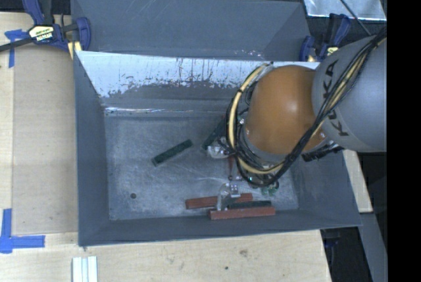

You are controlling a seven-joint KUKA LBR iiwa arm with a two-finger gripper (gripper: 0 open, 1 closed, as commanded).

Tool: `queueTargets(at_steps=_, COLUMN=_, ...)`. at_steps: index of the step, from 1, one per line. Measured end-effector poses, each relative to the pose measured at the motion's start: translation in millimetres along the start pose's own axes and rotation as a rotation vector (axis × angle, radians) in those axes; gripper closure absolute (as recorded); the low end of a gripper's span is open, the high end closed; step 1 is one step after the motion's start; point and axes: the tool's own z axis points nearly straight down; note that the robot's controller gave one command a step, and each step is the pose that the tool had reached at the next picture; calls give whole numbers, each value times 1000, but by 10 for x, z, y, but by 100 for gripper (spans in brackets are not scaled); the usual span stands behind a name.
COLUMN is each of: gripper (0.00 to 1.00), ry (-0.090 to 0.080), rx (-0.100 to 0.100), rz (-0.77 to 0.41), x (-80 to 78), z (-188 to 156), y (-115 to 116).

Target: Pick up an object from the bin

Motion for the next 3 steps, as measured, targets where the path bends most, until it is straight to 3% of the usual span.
queueTargets(at_steps=2, gripper=0, ry=-7, rx=0, rz=-3, x=-20, z=-25, y=-2)
queueTargets(at_steps=3, gripper=0, ry=-8, rx=1, rz=-289, x=-25, z=-140, y=172)
